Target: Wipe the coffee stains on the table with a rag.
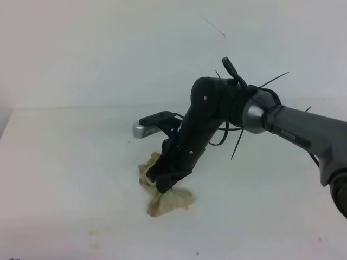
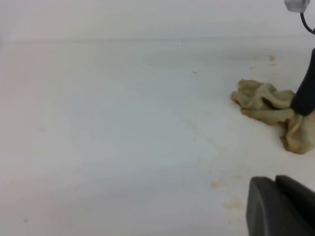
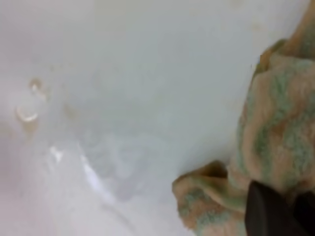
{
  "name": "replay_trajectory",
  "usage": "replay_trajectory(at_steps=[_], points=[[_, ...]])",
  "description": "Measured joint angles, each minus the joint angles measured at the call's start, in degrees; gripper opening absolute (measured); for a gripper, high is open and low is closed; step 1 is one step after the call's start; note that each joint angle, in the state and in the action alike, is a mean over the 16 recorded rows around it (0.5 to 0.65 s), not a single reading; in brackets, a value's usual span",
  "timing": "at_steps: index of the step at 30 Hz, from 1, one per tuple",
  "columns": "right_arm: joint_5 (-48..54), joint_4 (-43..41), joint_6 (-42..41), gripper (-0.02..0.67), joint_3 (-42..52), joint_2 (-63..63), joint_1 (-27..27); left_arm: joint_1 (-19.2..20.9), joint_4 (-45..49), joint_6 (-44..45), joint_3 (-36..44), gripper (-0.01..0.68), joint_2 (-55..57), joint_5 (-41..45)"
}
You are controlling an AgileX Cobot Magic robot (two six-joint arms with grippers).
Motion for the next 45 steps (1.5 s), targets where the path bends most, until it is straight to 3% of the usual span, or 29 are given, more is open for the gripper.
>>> replay_trajectory(at_steps=[7,16,30,38,45], points=[[-1.5,-5.9,2.6,-0.002,2.5,-1.1,0.1,0.0,0.0,0.0,0.0,0.001,0.0,0.0],[-10.5,-12.5,8.0,-0.003,3.7,-1.6,-1.8,0.0,0.0,0.0,0.0,0.001,0.0,0.0],[-16.7,-17.9,21.1,-0.001,3.0,-1.6,-8.7,0.0,0.0,0.0,0.0,0.001,0.0,0.0],[-14.9,-12.8,19.0,-0.001,2.0,-1.5,-11.3,0.0,0.0,0.0,0.0,0.001,0.0,0.0],[-12.4,-4.7,11.3,-0.003,1.5,-1.6,-8.1,0.0,0.0,0.0,0.0,0.001,0.0,0.0]])
